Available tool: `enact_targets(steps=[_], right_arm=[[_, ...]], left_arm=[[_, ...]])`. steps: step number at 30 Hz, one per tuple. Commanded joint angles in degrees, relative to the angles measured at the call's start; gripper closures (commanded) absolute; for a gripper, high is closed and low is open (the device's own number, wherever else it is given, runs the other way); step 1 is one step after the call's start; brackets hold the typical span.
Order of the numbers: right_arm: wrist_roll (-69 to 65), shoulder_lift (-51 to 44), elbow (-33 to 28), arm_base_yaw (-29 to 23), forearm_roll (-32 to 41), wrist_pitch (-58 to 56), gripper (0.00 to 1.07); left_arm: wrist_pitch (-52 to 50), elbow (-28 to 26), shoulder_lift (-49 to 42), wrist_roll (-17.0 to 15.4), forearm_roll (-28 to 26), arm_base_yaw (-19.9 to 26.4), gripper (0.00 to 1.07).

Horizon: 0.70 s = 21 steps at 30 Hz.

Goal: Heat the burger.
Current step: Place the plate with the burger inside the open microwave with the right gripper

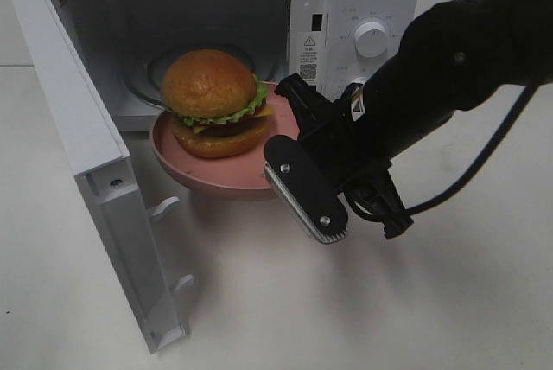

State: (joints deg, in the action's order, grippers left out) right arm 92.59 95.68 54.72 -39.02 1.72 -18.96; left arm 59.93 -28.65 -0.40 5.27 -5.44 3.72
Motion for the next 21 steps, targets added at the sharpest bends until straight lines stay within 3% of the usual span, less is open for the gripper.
enact_targets(steps=[1,21], right_arm=[[-0.5,1.6,3.7,-0.1,-0.1,2.9,1.07],[-3.4,12.1,17.2,0.1,-1.7,-1.4,1.06]], left_arm=[[-0.5,0.2,-1.3,0.0,-0.3,-0.3,0.09],[-0.5,0.2,-1.3,0.0,-0.3,-0.3,0.09]])
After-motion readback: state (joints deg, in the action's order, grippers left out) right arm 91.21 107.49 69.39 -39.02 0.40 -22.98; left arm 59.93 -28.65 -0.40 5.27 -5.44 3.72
